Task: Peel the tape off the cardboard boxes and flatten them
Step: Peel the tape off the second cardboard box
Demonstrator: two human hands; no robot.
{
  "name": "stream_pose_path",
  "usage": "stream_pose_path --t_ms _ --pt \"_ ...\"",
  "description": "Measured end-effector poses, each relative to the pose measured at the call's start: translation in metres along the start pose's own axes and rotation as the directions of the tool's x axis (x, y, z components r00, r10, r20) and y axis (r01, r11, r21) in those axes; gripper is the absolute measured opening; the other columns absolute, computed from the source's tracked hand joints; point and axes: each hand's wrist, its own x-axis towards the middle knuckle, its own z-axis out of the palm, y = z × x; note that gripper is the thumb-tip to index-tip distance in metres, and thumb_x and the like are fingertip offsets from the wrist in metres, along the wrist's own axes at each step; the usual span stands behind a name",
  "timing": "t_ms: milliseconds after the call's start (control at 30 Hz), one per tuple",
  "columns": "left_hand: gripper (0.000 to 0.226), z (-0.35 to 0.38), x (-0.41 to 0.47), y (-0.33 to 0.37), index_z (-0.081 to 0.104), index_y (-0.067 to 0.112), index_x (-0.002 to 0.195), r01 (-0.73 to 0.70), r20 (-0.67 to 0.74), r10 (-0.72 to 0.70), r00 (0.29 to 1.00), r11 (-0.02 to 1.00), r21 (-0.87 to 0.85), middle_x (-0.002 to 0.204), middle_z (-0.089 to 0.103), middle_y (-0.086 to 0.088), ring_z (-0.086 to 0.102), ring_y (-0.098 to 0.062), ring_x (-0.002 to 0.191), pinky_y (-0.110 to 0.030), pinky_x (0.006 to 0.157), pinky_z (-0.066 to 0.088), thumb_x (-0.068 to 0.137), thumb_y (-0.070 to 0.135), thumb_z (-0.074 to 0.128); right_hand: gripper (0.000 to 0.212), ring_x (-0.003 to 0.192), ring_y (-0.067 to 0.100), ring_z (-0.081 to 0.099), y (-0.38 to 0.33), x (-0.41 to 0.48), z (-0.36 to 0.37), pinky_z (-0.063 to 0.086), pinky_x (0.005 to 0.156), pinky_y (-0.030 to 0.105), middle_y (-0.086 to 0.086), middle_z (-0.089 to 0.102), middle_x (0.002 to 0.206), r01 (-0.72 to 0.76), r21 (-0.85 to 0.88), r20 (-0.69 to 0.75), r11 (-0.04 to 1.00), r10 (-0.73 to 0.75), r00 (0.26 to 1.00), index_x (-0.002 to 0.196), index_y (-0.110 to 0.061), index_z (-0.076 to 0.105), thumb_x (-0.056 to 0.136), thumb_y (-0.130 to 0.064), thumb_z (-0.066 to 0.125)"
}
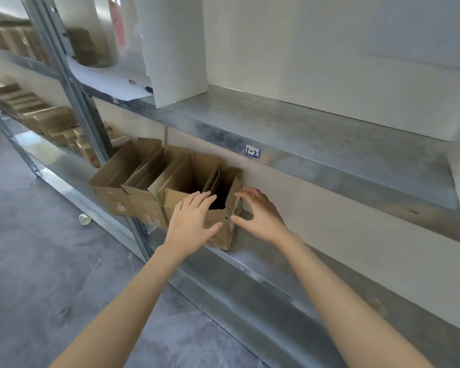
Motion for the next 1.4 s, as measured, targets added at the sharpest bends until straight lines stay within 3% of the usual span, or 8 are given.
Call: stream_pose_path --t_ms 300,433,567,833,1000,1133,1233,1400 --pt "0.054 0.019 0.033 -0.021 0.054 0.021 0.136 -0.307 0.075 0.319 0.945 0.942 -0.134 0.134 0.058 0.003 0.049 -0.017 0.128 -0.038 0.116 0.028 0.085 0.038 0.067 0.057 0.132 0.020 0.040 -0.010 0.008 0.023 0.039 0.105 0.041 -0.001 0.043 0.144 -0.226 -0.019 -0.043 0.974 0.225 0.973 0.138 -0.025 0.048 0.086 -0.037 0.069" --pt "0.052 0.033 0.034 -0.024 0.058 0.020 0.127 -0.362 0.035 0.371 0.928 0.920 -0.153 0.105 0.069 0.003 0.064 -0.019 0.102 -0.044 0.116 0.024 0.079 0.016 0.074 0.052 0.127 0.020 0.045 -0.012 -0.009 0.034 0.040 0.104 0.039 0.000 0.048 0.139 -0.343 -0.001 -0.133 0.939 0.340 0.931 0.135 -0.024 0.051 0.087 -0.031 0.069" --pt "0.052 0.037 0.032 -0.019 0.058 0.020 0.124 -0.357 0.024 0.372 0.928 0.907 -0.224 0.086 0.068 0.002 0.064 -0.020 0.085 -0.042 0.119 0.018 0.078 -0.004 0.065 0.050 0.123 0.023 0.050 -0.010 -0.036 0.038 0.044 0.101 0.041 0.002 0.053 0.134 -0.423 0.013 -0.163 0.906 0.419 0.893 0.132 -0.022 0.054 0.085 -0.028 0.069" --pt "0.055 0.039 0.018 -0.005 0.057 0.030 0.115 -0.460 0.082 0.523 0.848 0.805 -0.375 0.082 0.061 0.015 0.054 -0.008 0.089 -0.033 0.123 0.001 0.074 -0.007 0.059 0.057 0.126 0.024 0.047 0.005 -0.067 0.020 0.043 0.102 0.038 0.004 0.047 0.139 -0.514 0.009 -0.234 0.858 0.502 0.833 0.137 -0.021 0.049 0.083 -0.018 0.070" --pt "0.053 0.038 0.011 0.004 0.057 0.032 0.112 -0.519 0.075 0.588 0.806 0.761 -0.388 0.082 0.060 0.020 0.052 -0.002 0.096 -0.024 0.120 -0.009 0.074 -0.004 0.065 0.077 0.124 0.028 0.047 0.013 -0.085 0.002 0.051 0.093 0.042 0.002 0.037 0.144 -0.531 -0.013 -0.404 0.847 0.481 0.778 0.142 -0.024 0.043 0.072 -0.008 0.071" --pt "0.052 0.039 0.014 0.004 0.056 0.032 0.111 -0.567 0.056 0.617 0.785 0.752 -0.338 0.088 0.057 0.020 0.051 -0.002 0.096 -0.027 0.122 -0.002 0.075 -0.005 0.065 0.052 0.133 0.028 0.040 0.023 -0.097 -0.003 0.045 0.097 0.046 0.003 0.041 0.144 -0.551 -0.120 -0.424 0.826 0.459 0.780 0.121 -0.023 0.062 0.072 -0.016 0.077" --pt "0.052 0.042 0.022 -0.003 0.054 0.031 0.109 -0.579 0.043 0.617 0.785 0.757 -0.303 0.091 0.058 0.018 0.052 -0.004 0.098 -0.028 0.122 0.003 0.075 -0.008 0.062 0.039 0.138 0.023 0.032 0.027 -0.101 -0.007 0.036 0.100 0.040 -0.001 0.042 0.144 -0.554 -0.124 -0.401 0.823 0.469 0.787 0.109 -0.020 0.063 0.075 -0.026 0.080" --pt "0.050 0.044 0.034 -0.005 0.056 0.025 0.117 -0.545 -0.006 0.579 0.815 0.763 -0.348 0.116 0.061 0.008 0.052 -0.014 0.120 -0.038 0.120 0.023 0.075 -0.001 0.065 0.033 0.106 0.013 0.052 0.027 -0.100 -0.009 0.048 0.083 0.030 -0.005 0.045 0.134 -0.542 0.031 -0.375 0.840 0.513 0.773 0.095 -0.018 0.058 0.076 -0.030 0.081"
